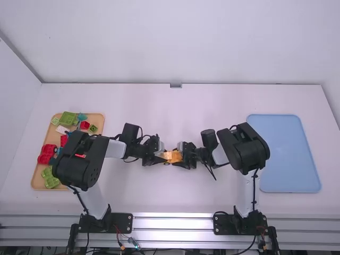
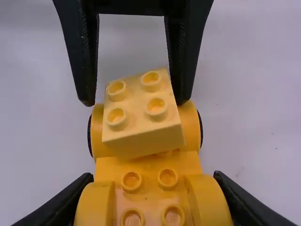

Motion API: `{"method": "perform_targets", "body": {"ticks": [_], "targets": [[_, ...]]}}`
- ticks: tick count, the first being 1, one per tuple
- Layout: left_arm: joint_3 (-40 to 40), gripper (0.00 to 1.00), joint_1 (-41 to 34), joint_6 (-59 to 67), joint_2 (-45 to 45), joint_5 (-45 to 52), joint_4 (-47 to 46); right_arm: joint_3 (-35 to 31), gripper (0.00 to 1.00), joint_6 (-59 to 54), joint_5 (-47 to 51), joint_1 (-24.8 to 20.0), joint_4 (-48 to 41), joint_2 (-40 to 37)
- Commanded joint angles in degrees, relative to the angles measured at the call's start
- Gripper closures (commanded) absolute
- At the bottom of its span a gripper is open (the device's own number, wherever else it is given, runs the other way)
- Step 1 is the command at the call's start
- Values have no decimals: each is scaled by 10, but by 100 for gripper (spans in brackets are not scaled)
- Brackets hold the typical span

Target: Assemble lego blocks to make yellow taxi

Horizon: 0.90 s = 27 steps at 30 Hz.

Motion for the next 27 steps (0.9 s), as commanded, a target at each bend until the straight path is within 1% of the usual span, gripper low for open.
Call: {"method": "perform_targets", "body": {"ticks": [1,5,6,7,8,10,16,19,20,21,22,23,24,25,27], "targets": [[-5,48,1,-4,-16,-7,-2,-3,48,3,10,-2,-4,8],[-5,43,1,-4,-16,-12,11,-3,47,3,10,0,-4,8],[-5,38,1,-5,-16,-12,15,-3,47,3,10,-1,-4,8],[-5,16,1,-5,-16,-12,21,-3,48,3,10,-2,-4,8],[-5,3,1,-4,-16,-14,26,-3,47,3,10,-2,-4,8],[-5,1,1,-6,-16,-16,35,-3,47,3,10,-2,-4,8],[-5,1,1,-20,-36,-12,38,-3,47,3,10,-2,-4,8],[-5,1,1,-64,-82,-11,33,-3,47,3,10,-2,-4,8],[-5,1,1,-67,-84,-11,33,-3,47,3,10,-2,-4,8],[-5,4,1,-78,-99,-11,32,-3,47,3,10,0,-4,8],[-5,33,0,-82,-102,-11,33,-3,47,3,10,-1,-4,8],[-5,40,-1,-82,-102,-11,33,-3,47,3,10,-1,-4,8],[-5,84,-5,-82,-101,-14,32,-3,47,3,10,-1,-4,8],[-5,98,-7,-81,-95,-24,26,-3,47,3,10,-1,-4,8],[-5,98,-10,-82,-80,-33,21,-3,47,7,10,-1,-4,8]]}}
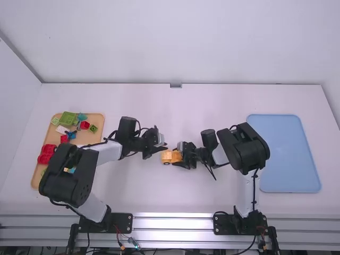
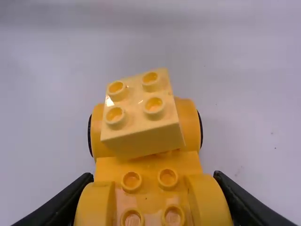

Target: Assemble lego blocks to make yellow taxi

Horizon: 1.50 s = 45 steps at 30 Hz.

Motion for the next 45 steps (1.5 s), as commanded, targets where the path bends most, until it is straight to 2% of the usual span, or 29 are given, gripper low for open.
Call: {"method": "perform_targets", "body": {"ticks": [1,16,22,29,33,45], "targets": [[-3,98,-7,-10,23,-4,-6,-3,47,10,9,-1,-4,8],[-3,98,-10,-23,99,-4,32,-3,48,16,9,-1,-4,8],[-3,98,7,-25,89,-33,31,-3,48,16,9,-1,-4,8],[-3,98,28,-48,23,-31,33,-3,48,16,11,-1,-4,8],[-3,98,19,-59,-7,12,22,-2,48,16,11,-1,-5,8],[-3,98,-18,-37,56,55,10,-3,48,18,9,-1,-2,8]]}}
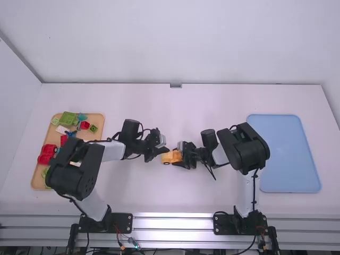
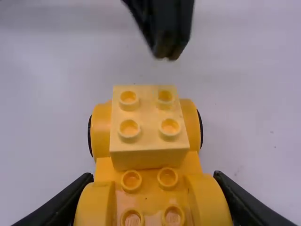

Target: Assemble lego blocks to make yellow taxi

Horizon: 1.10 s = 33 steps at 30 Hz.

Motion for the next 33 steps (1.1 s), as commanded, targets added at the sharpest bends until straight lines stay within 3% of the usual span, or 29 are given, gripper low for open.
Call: {"method": "perform_targets", "body": {"ticks": [1,22,33], "targets": [[-3,98,-7,23,15,41,-1,-2,48,5,9,-1,-4,8],[-3,98,-7,17,61,18,12,-3,48,5,9,-1,-6,8],[-3,98,-6,32,61,-73,-47,-3,48,5,9,-1,-6,8]]}}
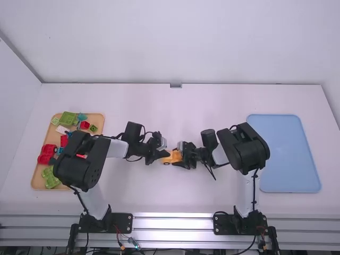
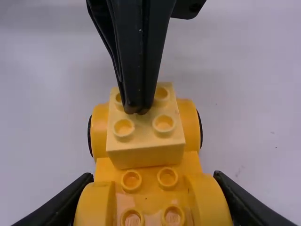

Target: Assemble lego blocks to make yellow taxi

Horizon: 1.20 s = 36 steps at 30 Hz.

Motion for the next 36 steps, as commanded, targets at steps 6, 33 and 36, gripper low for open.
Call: {"method": "perform_targets", "body": {"ticks": [6,33,36], "targets": [[-17,98,-3,6,8,-126,-30,-3,48,8,11,-1,-6,8],[-17,1,85,-38,-245,-34,14,-3,48,8,11,-1,-3,8],[-17,1,112,-108,-308,-87,-6,-3,45,8,11,-1,-1,8]]}}
